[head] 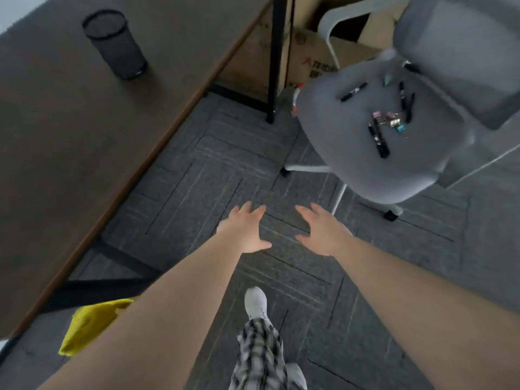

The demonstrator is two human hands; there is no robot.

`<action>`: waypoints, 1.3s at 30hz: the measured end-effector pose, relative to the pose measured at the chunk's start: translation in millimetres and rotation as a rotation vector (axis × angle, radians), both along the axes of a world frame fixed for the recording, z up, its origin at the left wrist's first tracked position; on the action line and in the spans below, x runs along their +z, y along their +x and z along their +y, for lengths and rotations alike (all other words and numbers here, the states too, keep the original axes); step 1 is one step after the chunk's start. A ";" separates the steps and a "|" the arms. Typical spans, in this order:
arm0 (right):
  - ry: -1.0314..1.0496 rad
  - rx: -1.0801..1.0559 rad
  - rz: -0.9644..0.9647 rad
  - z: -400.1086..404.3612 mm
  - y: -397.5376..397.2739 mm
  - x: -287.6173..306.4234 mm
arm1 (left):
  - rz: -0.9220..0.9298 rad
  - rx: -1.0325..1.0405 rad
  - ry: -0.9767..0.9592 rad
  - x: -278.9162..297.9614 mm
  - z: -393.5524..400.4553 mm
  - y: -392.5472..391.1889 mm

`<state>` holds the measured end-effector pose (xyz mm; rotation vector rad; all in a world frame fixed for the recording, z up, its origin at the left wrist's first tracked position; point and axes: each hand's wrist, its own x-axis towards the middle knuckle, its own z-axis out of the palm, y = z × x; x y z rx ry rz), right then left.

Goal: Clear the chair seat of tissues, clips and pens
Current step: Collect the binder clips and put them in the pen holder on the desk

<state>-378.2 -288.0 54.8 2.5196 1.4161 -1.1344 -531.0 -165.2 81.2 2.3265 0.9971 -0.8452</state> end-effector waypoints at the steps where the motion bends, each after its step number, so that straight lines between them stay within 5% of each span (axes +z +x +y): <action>1: 0.007 -0.031 -0.006 3.7 15.2 4.4 | -0.007 -0.029 0.008 2.0 8.0 18.3; 18: 0.046 -0.597 -0.133 28.8 243.5 6.0 | -0.176 -0.409 0.072 -19.1 89.7 302.3; 29: 0.055 -0.665 -0.117 59.6 399.0 -48.8 | -0.233 -0.386 0.047 -74.8 114.3 475.8; 39: 0.043 -0.736 -0.179 89.3 447.4 -90.7 | -0.333 -0.501 0.040 -128.1 120.5 557.1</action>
